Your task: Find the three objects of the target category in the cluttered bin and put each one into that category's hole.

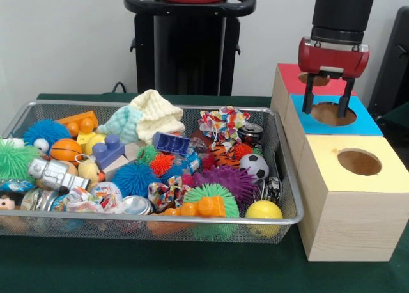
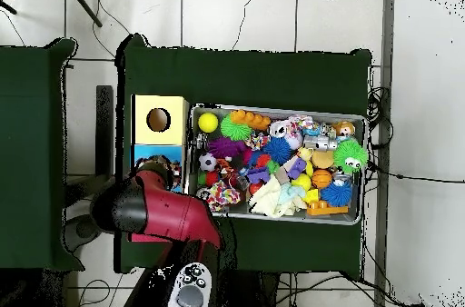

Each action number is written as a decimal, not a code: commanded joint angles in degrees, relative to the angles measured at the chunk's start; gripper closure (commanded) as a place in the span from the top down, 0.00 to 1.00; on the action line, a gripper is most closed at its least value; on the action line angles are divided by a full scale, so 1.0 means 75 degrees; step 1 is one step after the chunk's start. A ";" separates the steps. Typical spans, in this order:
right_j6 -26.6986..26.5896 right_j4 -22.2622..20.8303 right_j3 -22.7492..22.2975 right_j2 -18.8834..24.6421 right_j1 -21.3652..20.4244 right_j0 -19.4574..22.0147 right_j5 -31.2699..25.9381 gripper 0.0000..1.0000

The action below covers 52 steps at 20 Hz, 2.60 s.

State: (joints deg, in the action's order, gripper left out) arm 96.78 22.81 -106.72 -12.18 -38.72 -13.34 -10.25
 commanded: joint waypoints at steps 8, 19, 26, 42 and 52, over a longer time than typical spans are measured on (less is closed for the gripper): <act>0.0031 -0.0564 0.0470 0.0958 -0.0458 0.1991 -0.1444 1.00; -0.0198 -0.1577 -0.0118 0.2398 -0.0148 0.3749 -0.0167 1.00; 0.0263 -0.2265 -0.0565 0.2510 -0.0245 0.4180 0.0116 1.00; -0.0481 -0.3518 0.0783 0.2341 0.0651 0.5268 -0.1002 1.00; -0.0198 -0.4027 0.0720 0.2619 0.0847 0.5688 -0.0747 1.00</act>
State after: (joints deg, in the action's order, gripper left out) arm 96.78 -3.47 -104.34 0.80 -34.74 27.59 -12.61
